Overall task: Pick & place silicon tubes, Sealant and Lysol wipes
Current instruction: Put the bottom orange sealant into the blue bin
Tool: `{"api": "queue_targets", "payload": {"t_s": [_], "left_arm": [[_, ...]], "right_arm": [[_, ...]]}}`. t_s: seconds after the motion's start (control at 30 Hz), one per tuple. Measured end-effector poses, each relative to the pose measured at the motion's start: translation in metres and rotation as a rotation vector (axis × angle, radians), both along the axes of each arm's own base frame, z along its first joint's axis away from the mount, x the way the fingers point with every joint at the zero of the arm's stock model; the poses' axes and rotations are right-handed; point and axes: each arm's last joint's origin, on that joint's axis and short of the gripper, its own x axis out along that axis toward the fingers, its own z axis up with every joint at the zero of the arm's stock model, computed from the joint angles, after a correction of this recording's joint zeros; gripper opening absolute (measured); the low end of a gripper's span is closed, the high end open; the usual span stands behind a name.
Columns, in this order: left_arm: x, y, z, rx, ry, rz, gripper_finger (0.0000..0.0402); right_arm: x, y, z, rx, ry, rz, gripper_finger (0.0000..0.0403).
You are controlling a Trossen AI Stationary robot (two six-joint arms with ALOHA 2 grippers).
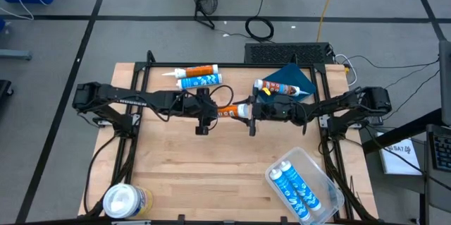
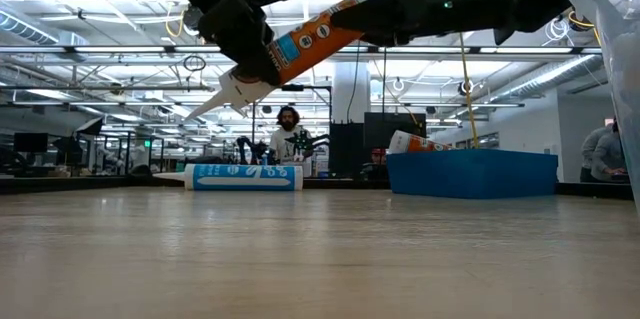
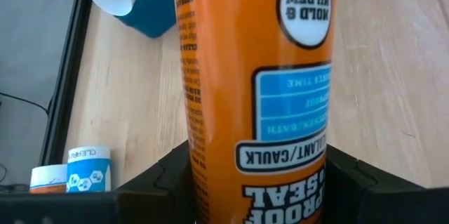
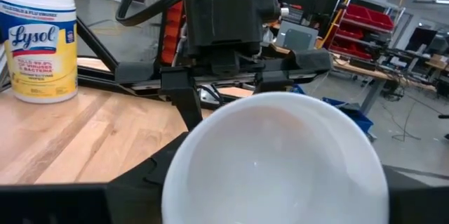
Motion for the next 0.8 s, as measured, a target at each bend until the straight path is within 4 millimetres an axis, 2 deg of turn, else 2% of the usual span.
{"api": "queue_targets", "payload": {"t_s": [0.13,0.2,0.33,0.4,0.6,0.8], "left_arm": [[0.0,-0.001,0.0,-0.001,-0.004,0.0,0.0208],[0.0,-0.003,0.002,-0.021,-0.019,0.01,0.0247],[-0.008,-0.008,0.017,-0.032,-0.072,0.01,0.036],[-0.015,-0.01,0.026,-0.028,-0.092,-0.001,0.0385],[-0.038,-0.014,0.055,-0.024,-0.184,-0.034,0.033],[-0.046,-0.014,0.06,-0.022,-0.184,-0.032,0.0285]], "right_arm": [[0.0,0.0,0.001,-0.017,-0.01,0.001,0.0208],[-0.001,0.0,0.002,-0.036,-0.003,-0.018,0.0208],[-0.006,-0.002,0.007,-0.052,0.016,-0.09,0.0208],[-0.01,-0.002,0.011,-0.051,0.013,-0.125,0.0208],[-0.028,-0.003,0.037,-0.048,-0.039,-0.268,0.0207],[-0.059,0.003,0.056,-0.011,0.008,-0.368,0.0207]]}}
